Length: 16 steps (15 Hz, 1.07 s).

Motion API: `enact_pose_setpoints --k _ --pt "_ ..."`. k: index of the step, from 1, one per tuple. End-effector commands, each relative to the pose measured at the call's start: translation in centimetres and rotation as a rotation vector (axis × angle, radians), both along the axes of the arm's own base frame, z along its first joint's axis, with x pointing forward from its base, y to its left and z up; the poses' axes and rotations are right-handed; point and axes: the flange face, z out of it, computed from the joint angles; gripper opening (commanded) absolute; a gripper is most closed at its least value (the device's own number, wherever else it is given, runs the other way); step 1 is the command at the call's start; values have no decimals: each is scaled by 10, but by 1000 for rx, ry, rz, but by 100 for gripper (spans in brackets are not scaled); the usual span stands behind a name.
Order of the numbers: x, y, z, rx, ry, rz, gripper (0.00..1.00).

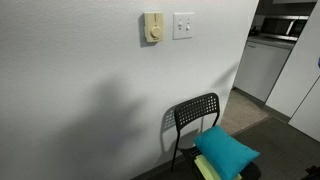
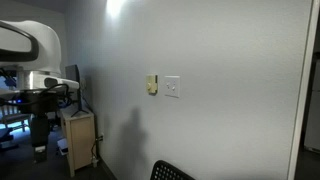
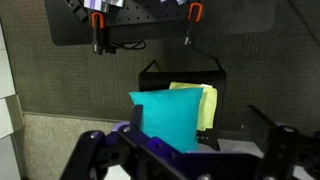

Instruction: Turn off the left light switch

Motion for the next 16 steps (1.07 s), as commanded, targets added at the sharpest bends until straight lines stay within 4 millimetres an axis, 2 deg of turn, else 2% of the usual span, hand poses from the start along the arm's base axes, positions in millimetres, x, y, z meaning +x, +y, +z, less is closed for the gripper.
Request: enact_pose_setpoints --k 1,9,16 --pt "0 0 0 0 0 0 100" --pt "26 6 7 -82 6 103 100" --pt "66 18 19 -165 15 275 100"
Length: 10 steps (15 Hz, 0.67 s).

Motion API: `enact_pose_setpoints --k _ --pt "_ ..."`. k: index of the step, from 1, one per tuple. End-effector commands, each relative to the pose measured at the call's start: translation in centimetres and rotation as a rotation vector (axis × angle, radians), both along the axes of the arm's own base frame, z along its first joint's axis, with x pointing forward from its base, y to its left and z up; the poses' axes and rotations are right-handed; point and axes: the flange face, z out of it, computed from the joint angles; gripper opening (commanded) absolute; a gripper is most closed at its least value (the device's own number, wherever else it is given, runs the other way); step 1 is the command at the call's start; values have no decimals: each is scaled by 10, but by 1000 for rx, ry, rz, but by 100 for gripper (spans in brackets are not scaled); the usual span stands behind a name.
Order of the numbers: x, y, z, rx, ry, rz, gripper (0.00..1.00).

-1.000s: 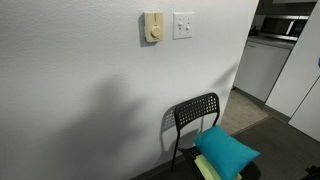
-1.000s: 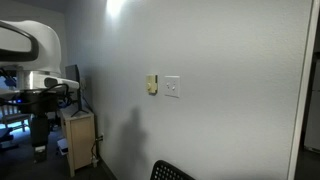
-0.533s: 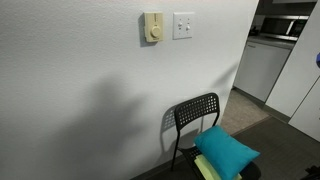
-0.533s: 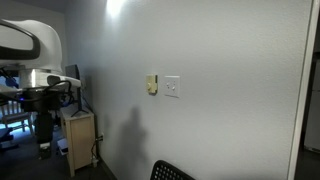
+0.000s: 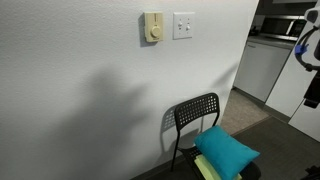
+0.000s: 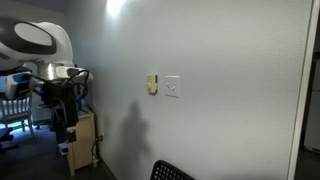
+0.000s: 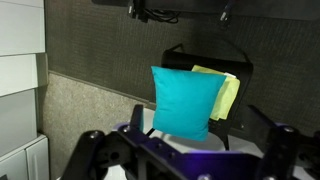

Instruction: Turn off the left light switch

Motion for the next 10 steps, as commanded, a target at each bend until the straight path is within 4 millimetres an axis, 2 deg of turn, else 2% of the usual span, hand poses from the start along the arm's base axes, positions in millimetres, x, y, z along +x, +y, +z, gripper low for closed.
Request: enact_pose_setpoints --k 1,8,9,10 --pt "29 11 3 -28 33 125 100" --pt "69 28 24 -96 80 454 100" --pt "52 24 21 -99 52 365 100" --pt "57 26 24 -97 61 399 100"
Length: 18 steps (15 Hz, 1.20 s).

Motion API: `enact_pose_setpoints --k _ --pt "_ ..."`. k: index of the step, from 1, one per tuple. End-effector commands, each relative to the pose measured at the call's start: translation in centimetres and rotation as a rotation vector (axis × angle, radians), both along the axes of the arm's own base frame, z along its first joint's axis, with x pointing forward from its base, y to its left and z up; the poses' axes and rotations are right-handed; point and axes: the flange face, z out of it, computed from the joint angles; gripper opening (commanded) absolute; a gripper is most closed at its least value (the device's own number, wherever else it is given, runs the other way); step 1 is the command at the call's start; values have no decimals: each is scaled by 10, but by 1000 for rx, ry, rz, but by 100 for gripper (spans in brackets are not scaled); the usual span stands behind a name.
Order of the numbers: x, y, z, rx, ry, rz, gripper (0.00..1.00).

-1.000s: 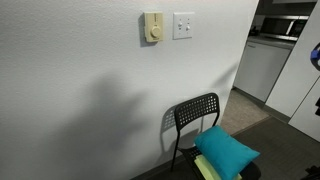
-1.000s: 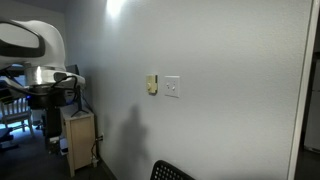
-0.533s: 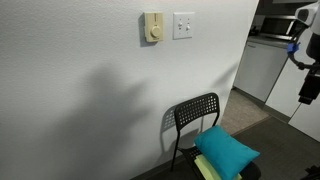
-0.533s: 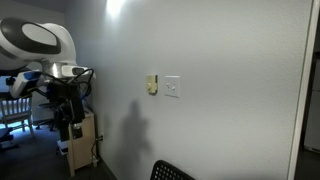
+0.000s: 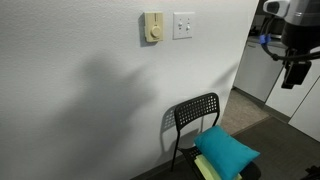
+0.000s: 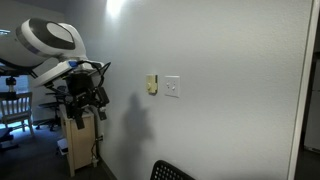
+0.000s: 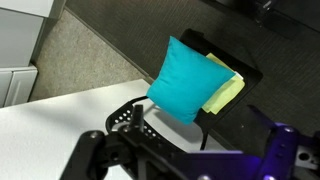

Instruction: Turn off the left light switch

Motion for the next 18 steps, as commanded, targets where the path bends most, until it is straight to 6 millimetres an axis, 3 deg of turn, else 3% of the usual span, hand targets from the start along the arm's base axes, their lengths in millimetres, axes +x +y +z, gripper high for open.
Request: enact_pose_setpoints --k 1,7,8,18 --pt "3 1 2 2 7 14 100" --pt "11 0 -6 -21 9 82 100" --pt "15 1 -4 33 10 183 100" --pt "86 -4 20 -128 10 707 100"
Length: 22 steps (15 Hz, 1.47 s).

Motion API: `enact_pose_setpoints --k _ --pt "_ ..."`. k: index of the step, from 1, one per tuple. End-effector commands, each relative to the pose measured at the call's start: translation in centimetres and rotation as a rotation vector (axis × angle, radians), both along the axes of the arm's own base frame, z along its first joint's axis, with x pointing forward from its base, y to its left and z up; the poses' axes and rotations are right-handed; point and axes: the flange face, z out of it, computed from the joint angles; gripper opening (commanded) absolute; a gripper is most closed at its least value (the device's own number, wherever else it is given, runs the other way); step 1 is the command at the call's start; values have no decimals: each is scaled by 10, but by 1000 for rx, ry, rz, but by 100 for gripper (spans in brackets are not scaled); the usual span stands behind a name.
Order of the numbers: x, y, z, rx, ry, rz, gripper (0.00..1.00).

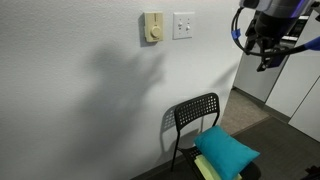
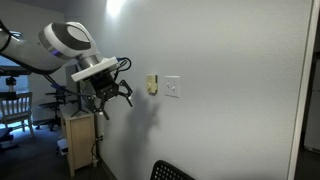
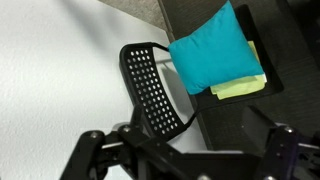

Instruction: Turn off the left light switch

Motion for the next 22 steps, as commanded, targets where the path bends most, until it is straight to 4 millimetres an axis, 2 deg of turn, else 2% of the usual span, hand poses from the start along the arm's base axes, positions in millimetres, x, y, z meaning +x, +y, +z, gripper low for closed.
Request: enact_pose_setpoints --k 1,5,8,9,13,15,17,20,22 --pt "33 5 10 -71 -5 186 100" --pt "65 11 20 -115 -35 363 100" --pt "89 12 27 -80 -43 375 100" --pt "66 14 25 -92 -40 356 100" --pt "69 17 26 -90 -42 357 100" --pt "65 18 11 -93 -43 365 100" --pt "75 20 10 -119 -96 412 100" --pt "103 20 14 -146 -189 476 100" --pt "119 20 19 -180 -240 455 100"
